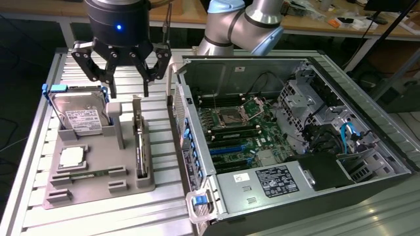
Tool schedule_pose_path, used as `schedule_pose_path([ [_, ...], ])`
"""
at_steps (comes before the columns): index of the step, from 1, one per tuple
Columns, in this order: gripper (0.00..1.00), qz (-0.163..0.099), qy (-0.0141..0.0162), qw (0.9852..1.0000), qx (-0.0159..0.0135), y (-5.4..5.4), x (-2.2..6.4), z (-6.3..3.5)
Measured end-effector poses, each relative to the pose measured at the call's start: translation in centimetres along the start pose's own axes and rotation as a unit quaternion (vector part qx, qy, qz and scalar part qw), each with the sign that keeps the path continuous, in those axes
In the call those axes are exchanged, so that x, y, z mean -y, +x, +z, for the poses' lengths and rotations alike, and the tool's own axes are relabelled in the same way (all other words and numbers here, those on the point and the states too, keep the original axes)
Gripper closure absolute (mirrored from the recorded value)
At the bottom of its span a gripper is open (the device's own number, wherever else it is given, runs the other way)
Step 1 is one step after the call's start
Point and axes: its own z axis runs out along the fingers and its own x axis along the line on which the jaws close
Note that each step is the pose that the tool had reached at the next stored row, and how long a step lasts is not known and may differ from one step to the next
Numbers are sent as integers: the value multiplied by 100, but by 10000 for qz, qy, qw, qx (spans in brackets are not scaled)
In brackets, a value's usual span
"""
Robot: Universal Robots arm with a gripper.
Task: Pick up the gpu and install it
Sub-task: 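Pick up the gpu and move the gpu toward the slot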
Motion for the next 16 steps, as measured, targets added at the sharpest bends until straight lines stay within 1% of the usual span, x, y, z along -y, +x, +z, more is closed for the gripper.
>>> schedule_pose_path([
  [2,40,-22,1,10000,-9,0,40,32],
  [7,40,-29,0,10000,-17,-1,144,122],
  [13,40,-29,0,10000,-17,-2,234,237],
  [16,40,-29,0,10000,-17,-2,260,290],
])
